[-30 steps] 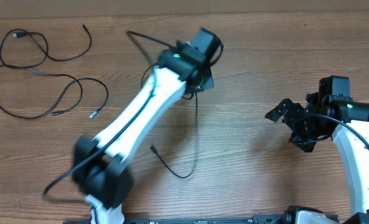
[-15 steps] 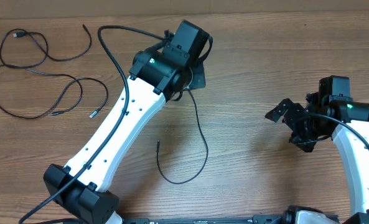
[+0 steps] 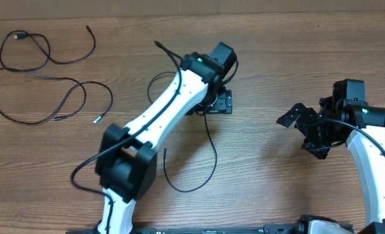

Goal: Untangle cables

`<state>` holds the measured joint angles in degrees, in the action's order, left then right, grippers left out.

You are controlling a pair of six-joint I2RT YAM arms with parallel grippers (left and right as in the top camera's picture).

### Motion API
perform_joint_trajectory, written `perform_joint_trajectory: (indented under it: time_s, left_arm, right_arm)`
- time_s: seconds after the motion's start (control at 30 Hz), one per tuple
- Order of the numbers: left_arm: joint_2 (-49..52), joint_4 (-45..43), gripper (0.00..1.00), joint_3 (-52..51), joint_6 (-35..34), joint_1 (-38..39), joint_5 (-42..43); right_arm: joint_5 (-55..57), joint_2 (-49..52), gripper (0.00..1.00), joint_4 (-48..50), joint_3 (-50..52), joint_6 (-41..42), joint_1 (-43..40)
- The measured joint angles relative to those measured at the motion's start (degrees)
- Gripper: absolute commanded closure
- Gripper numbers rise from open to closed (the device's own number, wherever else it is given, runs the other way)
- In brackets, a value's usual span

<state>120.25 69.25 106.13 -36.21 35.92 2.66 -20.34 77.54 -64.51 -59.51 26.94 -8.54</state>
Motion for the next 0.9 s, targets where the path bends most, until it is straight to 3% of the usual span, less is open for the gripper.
perform_joint_trajectory:
  time_s: [0.5,0.6,0.63,0.9]
  left_arm:
    - [10.3,1.0,0.28,0.0,-3.4,1.1,0.8]
    - [11.4,1.0,0.45,0.0,-4.6,1.2,0.8]
    - [11.6,0.9,0.47,0.0,-4.9,1.2,0.8]
    - [12.2,-0.3,0.39,0.0,-5.6,1.2,-1.6]
  right_arm:
    - [0.0,0.0,0.00,0.0,0.0,0.0,0.0]
    - [0.0,0.0,0.00,0.0,0.0,0.0,0.0]
    - [0.0,0.0,0.00,0.0,0.0,0.0,0.0]
    - [0.0,0.0,0.00,0.0,0.0,0.0,0.0]
